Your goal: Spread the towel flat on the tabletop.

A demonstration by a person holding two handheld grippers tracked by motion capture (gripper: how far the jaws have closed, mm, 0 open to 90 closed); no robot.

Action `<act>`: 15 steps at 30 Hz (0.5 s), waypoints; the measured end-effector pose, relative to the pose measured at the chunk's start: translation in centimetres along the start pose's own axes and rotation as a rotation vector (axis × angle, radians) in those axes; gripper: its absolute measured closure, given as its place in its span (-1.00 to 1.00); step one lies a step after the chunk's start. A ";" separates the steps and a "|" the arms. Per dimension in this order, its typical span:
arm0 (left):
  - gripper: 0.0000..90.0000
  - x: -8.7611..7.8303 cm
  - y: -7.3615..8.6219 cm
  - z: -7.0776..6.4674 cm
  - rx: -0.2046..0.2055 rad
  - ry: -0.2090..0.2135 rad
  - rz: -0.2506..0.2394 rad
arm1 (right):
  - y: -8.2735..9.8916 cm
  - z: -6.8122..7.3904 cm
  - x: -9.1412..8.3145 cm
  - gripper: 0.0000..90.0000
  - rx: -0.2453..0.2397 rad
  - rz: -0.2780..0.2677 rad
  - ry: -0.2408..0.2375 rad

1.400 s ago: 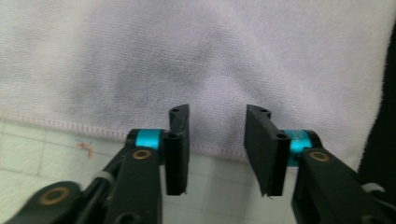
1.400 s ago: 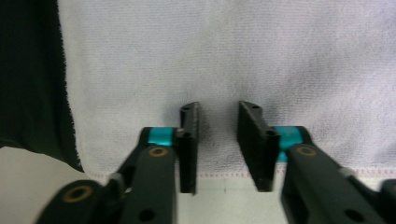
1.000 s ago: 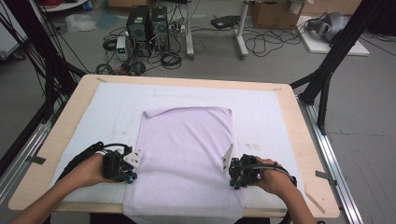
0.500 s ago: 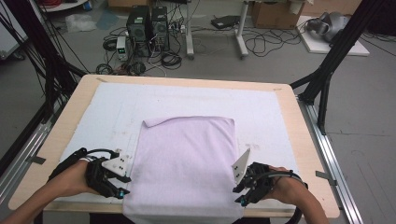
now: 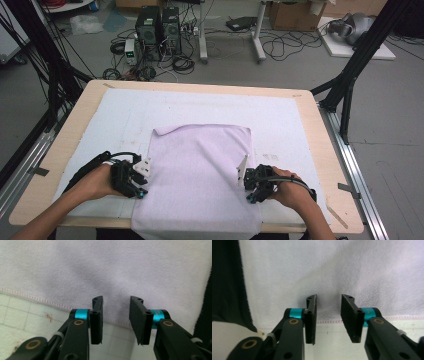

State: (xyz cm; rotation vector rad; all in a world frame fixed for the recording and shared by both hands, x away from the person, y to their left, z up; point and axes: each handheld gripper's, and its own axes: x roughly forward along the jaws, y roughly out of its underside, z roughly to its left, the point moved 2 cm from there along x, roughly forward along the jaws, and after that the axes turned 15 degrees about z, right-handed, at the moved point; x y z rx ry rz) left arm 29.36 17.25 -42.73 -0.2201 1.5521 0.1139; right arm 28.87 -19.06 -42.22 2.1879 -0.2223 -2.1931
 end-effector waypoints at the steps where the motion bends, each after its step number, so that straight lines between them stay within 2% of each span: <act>1: 0.52 0.0 -0.1 0.0 0.000 -0.001 0.000 | -0.1 -0.1 0.2 0.56 -0.002 0.016 0.000; 2: 0.57 0.0 -0.2 0.1 -0.009 0.012 -0.001 | -0.2 -0.2 0.3 0.63 -0.008 0.020 -0.003; 3: 0.70 0.0 -0.2 0.0 -0.008 0.018 0.003 | -0.2 -0.3 0.3 0.78 -0.013 0.016 -0.007; 5: 0.84 0.0 -0.4 -0.1 0.007 0.018 0.007 | -0.2 -0.4 0.3 0.92 -0.026 0.016 -0.027; 7: 0.92 0.0 -0.4 -0.2 0.016 0.012 0.009 | -0.3 -0.3 0.3 0.94 -0.034 0.018 -0.029; 11: 0.95 -0.3 0.0 -0.5 0.027 0.023 0.012 | 0.1 -0.2 0.1 0.95 -0.044 0.019 -0.031; 13: 0.96 -0.6 0.3 -0.7 0.038 0.023 -0.003 | 0.5 0.1 -0.2 0.95 -0.044 0.000 -0.050; 15: 0.96 -1.0 0.6 -0.9 0.043 0.032 -0.023 | 1.0 0.2 -0.7 0.95 -0.049 -0.028 -0.046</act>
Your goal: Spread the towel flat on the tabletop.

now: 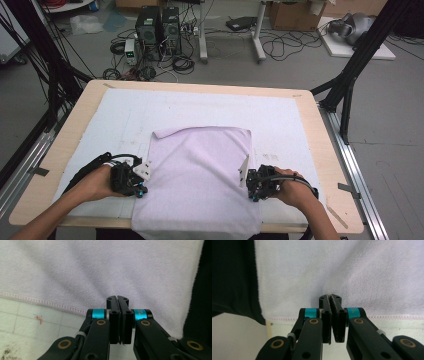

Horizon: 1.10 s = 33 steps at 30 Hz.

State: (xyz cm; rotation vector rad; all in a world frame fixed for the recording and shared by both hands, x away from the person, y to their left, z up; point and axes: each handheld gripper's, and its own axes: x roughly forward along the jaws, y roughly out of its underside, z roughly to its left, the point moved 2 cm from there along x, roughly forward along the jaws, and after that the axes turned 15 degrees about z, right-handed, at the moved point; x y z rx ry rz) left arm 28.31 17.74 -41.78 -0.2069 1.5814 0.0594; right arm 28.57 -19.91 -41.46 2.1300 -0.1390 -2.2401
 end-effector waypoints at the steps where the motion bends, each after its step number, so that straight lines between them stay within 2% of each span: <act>1: 0.96 -0.2 0.2 -0.2 -0.003 0.002 -0.009 | 0.2 0.2 -0.2 0.95 0.007 -0.018 -0.010; 5: 0.96 -0.9 0.8 -1.2 0.016 0.035 -0.031 | 1.1 0.9 -1.0 0.95 -0.011 -0.081 -0.043; 9: 0.94 -1.2 1.3 -1.9 0.037 0.057 -0.061 | 1.5 2.1 -1.1 0.92 -0.066 -0.114 -0.089; 10: 0.91 -1.2 1.4 -1.9 0.042 0.060 -0.066 | 1.6 2.3 -1.1 0.84 -0.071 -0.117 -0.107; 11: 0.72 -1.2 1.4 -1.7 0.034 0.042 -0.078 | 1.7 2.4 -1.0 0.55 -0.065 -0.123 -0.106; 12: 0.47 -1.2 1.4 -1.3 0.011 0.016 -0.084 | 1.7 2.3 -0.9 0.41 -0.050 -0.131 -0.074; 13: 0.35 -1.3 1.4 -1.0 -0.017 0.004 -0.092 | 1.8 2.1 -0.9 0.39 -0.019 -0.137 -0.056; 15: 0.22 -1.5 1.4 -0.3 -0.040 -0.034 -0.126 | 2.0 1.7 -1.2 0.33 0.013 -0.173 -0.032; 17: 0.19 -1.8 1.3 0.4 -0.064 -0.064 -0.157 | 2.1 1.3 -1.5 0.26 0.043 -0.224 -0.020; 19: 0.12 -2.0 1.2 1.2 -0.081 -0.087 -0.183 | 2.3 0.9 -1.8 0.12 0.065 -0.273 0.008; 20: 0.09 -2.0 1.1 1.6 -0.080 -0.104 -0.199 | 2.5 0.7 -2.0 0.04 0.086 -0.296 0.005; 22: 0.01 -2.0 0.9 2.4 -0.089 -0.120 -0.242 | 2.9 0.2 -2.3 -0.10 0.124 -0.373 0.033; 23: -0.05 -2.0 0.8 2.9 -0.091 -0.124 -0.258 | 3.2 0.1 -2.6 -0.18 0.147 -0.411 0.032; 25: -0.21 -1.9 0.6 3.7 -0.102 -0.120 -0.294 | 3.8 -0.3 -3.0 -0.42 0.197 -0.491 0.063; 26: -0.25 -1.8 0.6 4.2 -0.097 -0.117 -0.300 | 4.2 -0.5 -3.2 -0.52 0.216 -0.526 0.079; 27: -0.30 -1.7 0.5 4.5 -0.101 -0.134 -0.304 | 4.5 -0.6 -3.4 -0.59 0.222 -0.560 0.096; 29: -0.36 -1.4 0.4 5.2 -0.107 -0.154 -0.282 | 5.2 -0.9 -3.7 -0.74 0.266 -0.618 0.117; 30: -0.38 -1.3 0.4 5.5 -0.111 -0.180 -0.273 | 5.5 -1.0 -3.8 -0.75 0.292 -0.642 0.130; 33: -0.42 -0.9 0.0 6.3 -0.138 -0.213 -0.275 | 6.3 -1.2 -4.2 -0.79 0.327 -0.709 0.162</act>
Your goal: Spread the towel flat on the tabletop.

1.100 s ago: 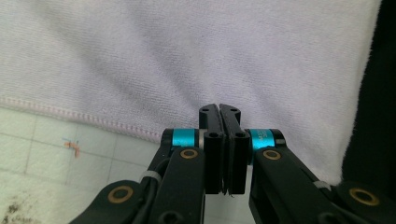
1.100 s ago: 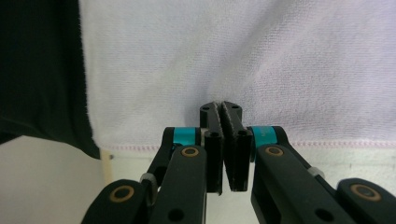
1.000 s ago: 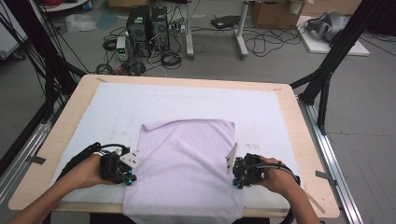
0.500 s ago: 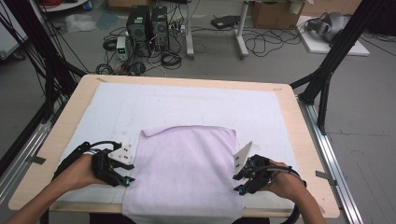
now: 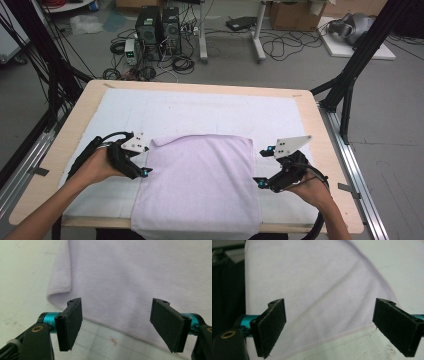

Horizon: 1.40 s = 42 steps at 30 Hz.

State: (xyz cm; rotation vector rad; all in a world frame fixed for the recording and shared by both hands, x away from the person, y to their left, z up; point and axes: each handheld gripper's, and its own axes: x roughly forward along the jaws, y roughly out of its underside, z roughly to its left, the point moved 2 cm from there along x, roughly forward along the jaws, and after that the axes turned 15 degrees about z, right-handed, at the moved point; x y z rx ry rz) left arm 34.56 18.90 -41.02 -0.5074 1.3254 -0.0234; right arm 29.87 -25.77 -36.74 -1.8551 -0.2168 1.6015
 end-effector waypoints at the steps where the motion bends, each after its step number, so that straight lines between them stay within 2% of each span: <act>1: -0.42 0.1 -0.2 0.3 0.004 -0.022 0.008 | 0.1 -0.2 -0.2 -0.79 0.011 -0.024 0.010; 4: -0.41 0.5 -0.7 1.0 0.004 -0.059 0.024 | 0.4 -0.6 -0.7 -0.81 0.037 -0.089 0.032; 5: -0.39 0.6 -0.9 1.3 0.009 -0.070 0.031 | 0.6 -0.8 -0.8 -0.88 0.048 -0.105 0.040; 6: -0.36 0.7 -1.0 1.6 0.008 -0.081 0.034 | 0.7 -0.8 -0.9 -0.95 0.056 -0.114 0.043; 11: -0.23 1.5 -2.0 2.9 0.013 -0.135 0.067 | 1.1 -1.1 -1.0 -0.95 0.058 -0.127 0.050; 13: -0.15 1.8 -2.4 3.2 0.046 -0.150 0.098 | 1.3 -1.1 -1.1 -0.95 0.059 -0.135 0.054; 15: -0.10 2.2 -2.9 3.4 0.060 -0.158 0.112 | 1.5 -1.2 -1.2 -0.95 0.068 -0.145 0.051; 19: 0.04 2.9 -3.5 3.6 0.122 -0.204 0.153 | 1.8 -1.4 -1.3 -0.95 0.082 -0.160 0.050; 23: 0.17 3.6 -3.6 3.7 0.135 -0.226 0.191 | 1.9 -1.4 -1.5 -0.95 0.080 -0.168 0.046; 25: 0.27 3.8 -3.6 3.8 0.127 -0.222 0.202 | 1.9 -1.4 -1.4 -0.95 0.082 -0.171 0.044; 29: 0.49 3.7 -3.5 4.1 0.111 -0.244 0.203 | 1.8 -1.4 -1.4 -0.95 0.082 -0.168 0.042; 33: 0.62 3.7 -3.4 4.5 0.093 -0.252 0.219 | 1.8 -1.4 -1.3 -0.95 0.081 -0.167 0.038; 34: 0.63 3.7 -3.3 4.5 0.086 -0.257 0.217 | 1.8 -1.5 -1.3 -0.95 0.081 -0.168 0.040; 36: 0.77 3.6 -3.4 4.5 0.084 -0.257 0.209 | 1.8 -1.4 -1.3 -0.95 0.081 -0.164 0.038; 39: 0.81 3.5 -3.3 4.6 0.075 -0.253 0.203 | 1.8 -1.4 -1.3 -0.95 0.082 -0.163 0.037; 42: 0.74 3.1 -3.3 4.6 0.057 -0.233 0.187 | 1.8 -1.4 -1.3 -0.95 0.082 -0.162 0.036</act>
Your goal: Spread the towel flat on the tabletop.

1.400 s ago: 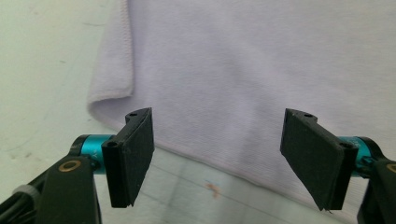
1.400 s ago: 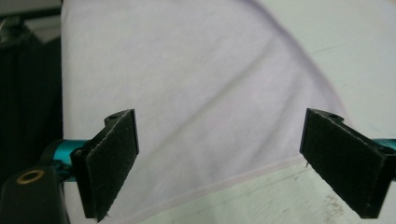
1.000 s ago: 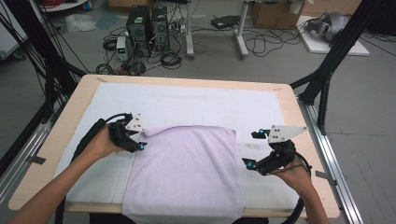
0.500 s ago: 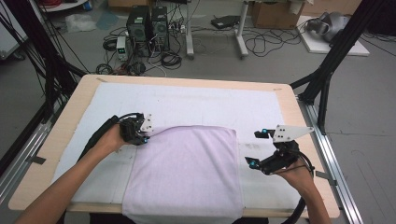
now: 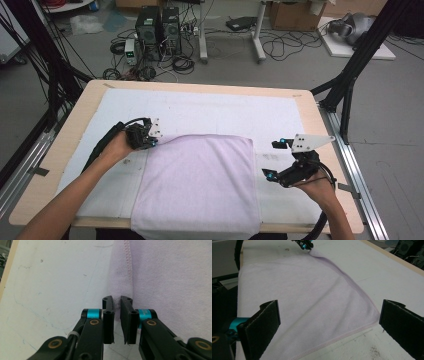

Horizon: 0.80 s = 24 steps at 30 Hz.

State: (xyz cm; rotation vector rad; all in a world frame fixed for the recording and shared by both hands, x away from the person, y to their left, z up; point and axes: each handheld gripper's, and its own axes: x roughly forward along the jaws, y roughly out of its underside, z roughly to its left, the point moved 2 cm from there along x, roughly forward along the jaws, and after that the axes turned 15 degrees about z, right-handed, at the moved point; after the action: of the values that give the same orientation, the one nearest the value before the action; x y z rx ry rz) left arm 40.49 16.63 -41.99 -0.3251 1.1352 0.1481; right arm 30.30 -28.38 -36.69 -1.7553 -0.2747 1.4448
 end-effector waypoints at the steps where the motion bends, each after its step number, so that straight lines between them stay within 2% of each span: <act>1: 0.70 -0.1 0.1 0.0 -0.007 0.007 -0.007 | 0.0 0.0 0.0 -0.95 0.001 0.001 0.000; 4: 0.40 -0.5 0.3 0.0 -0.039 0.037 -0.018 | 0.0 0.0 0.1 -0.95 0.002 0.004 -0.002; 7: 0.41 -0.8 0.6 0.1 -0.032 0.059 -0.006 | -0.1 0.0 0.1 -0.94 -0.003 0.005 -0.001; 10: 0.38 -0.7 0.6 0.1 -0.019 0.058 -0.006 | -0.1 0.1 0.2 -0.94 0.000 0.005 -0.004; 14: 0.27 0.3 0.2 -0.1 0.007 0.015 0.036 | -0.1 0.2 0.2 -0.94 -0.002 0.006 -0.007; 16: 0.32 0.8 0.0 -0.2 0.004 0.006 0.055 | -0.1 0.2 0.3 -0.94 -0.006 0.011 -0.009; 18: 0.46 0.9 -0.1 -0.2 0.005 0.002 0.060 | -0.1 0.2 0.3 -0.94 -0.005 0.012 -0.008; 21: 0.71 0.7 -0.2 0.0 -0.012 -0.006 0.051 | -0.1 0.1 0.3 -0.94 -0.002 0.011 -0.011; 24: 0.76 0.5 0.0 0.3 -0.038 0.013 0.032 | -0.1 0.0 0.3 -0.94 -0.001 0.012 -0.012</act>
State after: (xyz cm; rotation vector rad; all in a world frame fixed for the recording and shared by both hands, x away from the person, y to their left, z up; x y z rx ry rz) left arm 40.91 16.72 -42.32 -0.3421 1.1516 0.1961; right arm 30.43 -28.13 -36.88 -1.7522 -0.2719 1.4649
